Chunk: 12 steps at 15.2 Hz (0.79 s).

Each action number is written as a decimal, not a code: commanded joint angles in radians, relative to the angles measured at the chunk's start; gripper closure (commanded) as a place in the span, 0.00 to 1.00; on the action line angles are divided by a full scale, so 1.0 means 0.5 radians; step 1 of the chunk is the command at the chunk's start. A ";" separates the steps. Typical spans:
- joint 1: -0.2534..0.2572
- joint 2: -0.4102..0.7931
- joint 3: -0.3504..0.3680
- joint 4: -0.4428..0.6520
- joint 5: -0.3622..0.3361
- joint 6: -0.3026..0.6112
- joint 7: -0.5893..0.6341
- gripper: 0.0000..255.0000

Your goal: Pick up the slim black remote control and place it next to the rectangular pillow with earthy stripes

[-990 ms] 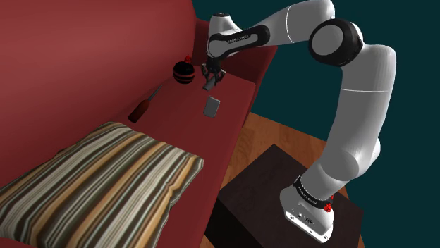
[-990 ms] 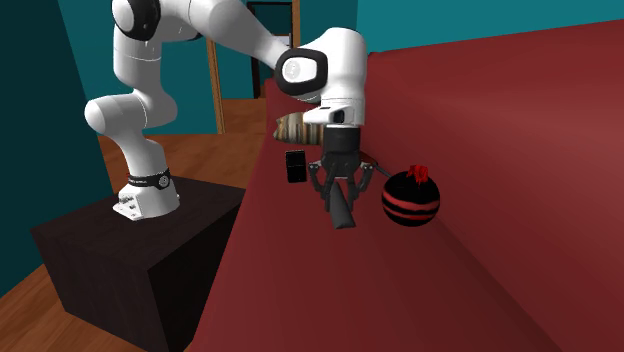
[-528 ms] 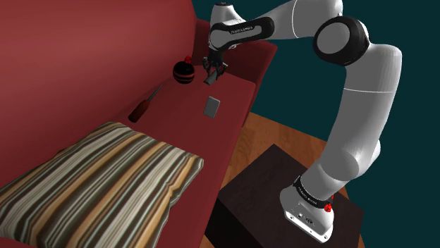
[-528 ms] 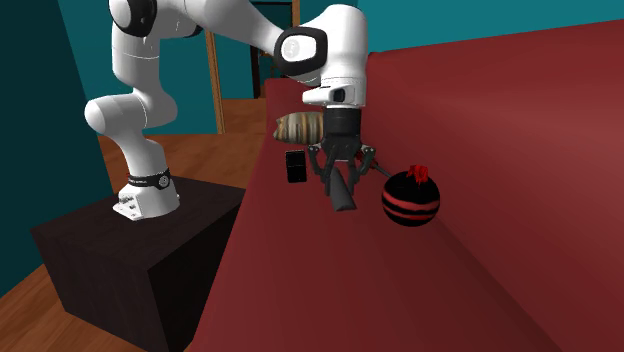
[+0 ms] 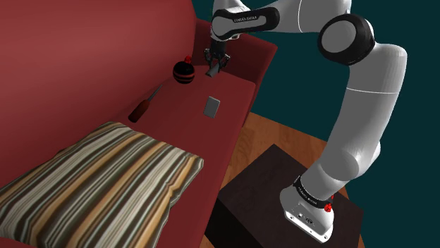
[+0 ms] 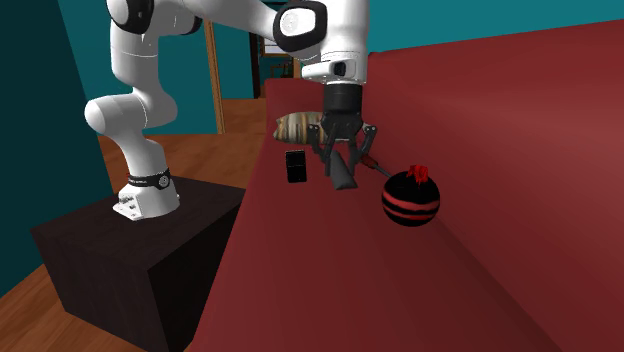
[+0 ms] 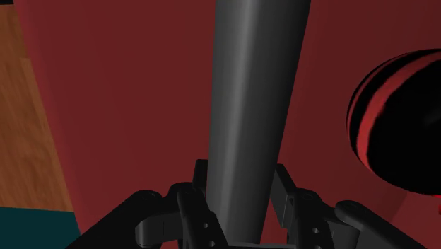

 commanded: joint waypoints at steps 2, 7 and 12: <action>0.001 -0.014 0.003 0.063 0.009 -0.075 -0.018 1.00; 0.005 -0.032 0.007 0.170 0.022 -0.198 -0.045 1.00; 0.010 -0.038 0.010 0.294 0.031 -0.325 -0.072 1.00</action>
